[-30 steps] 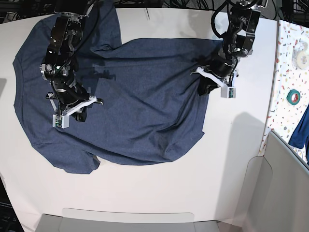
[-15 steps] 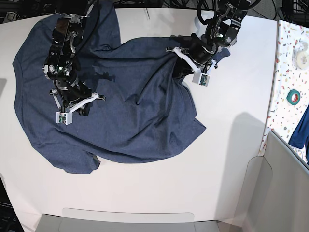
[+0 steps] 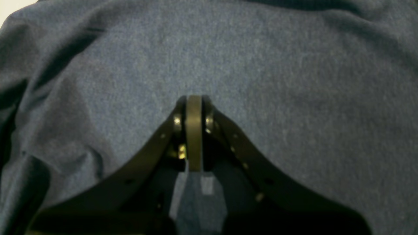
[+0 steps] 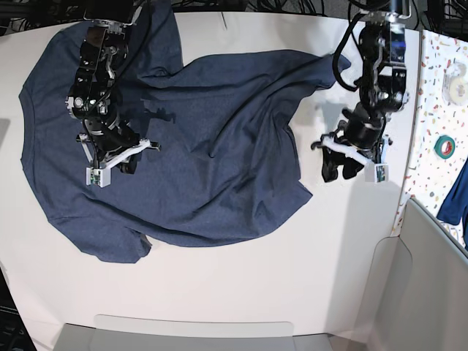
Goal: Layout the t-shirt on the table in an organized manner, then fold the t-shirt properly
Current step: 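Grasp the shirt body with the left gripper and drag it toward the sleeve, then move the left gripper to the shirt's side edge and grasp it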
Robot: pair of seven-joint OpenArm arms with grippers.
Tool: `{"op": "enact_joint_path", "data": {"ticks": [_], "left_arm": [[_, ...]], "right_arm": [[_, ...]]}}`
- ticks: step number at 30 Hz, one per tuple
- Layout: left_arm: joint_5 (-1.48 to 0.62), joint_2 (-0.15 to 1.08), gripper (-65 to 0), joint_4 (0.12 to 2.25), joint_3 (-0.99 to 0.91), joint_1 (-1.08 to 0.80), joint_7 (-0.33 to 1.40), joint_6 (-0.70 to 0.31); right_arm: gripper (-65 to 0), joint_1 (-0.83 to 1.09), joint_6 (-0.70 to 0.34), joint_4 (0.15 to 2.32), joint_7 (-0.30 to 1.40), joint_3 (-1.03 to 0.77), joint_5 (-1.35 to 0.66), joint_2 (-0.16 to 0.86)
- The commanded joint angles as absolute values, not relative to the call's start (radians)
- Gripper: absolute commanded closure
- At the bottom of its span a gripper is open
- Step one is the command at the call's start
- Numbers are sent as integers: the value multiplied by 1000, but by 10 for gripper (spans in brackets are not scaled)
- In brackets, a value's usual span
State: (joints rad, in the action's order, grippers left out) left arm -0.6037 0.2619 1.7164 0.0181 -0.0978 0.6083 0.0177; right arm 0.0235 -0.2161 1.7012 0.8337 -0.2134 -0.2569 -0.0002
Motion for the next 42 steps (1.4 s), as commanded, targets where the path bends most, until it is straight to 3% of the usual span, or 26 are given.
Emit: {"op": "enact_joint_path", "data": {"ticks": [1,6,12,20,31,42], "left_arm": [[-641,266,-286,1672,-13,-30,619,8],[-788,225,-286,1371,-130,173,779,5],[-888,223,-288,1185,-153,263,803,5],[-977,197,-289,1138,-151,262,886,5],[-969,168,-289,1133,-8,265,877,12],[-969,137,-287,1132,-1,300,875,13]], "right_arm": [[0,8,-219,1716,809,-213,-262,4],[0,8,-219,1716,809,-213,-265,2],[0,21,-219,1716,809,-213,-263,2],[0,21,-219,1716,809,-213,-262,2],[0,22,-219,1716,809,-213,-263,2],[0,44,-219,1716,808,-213,-265,2]]}}
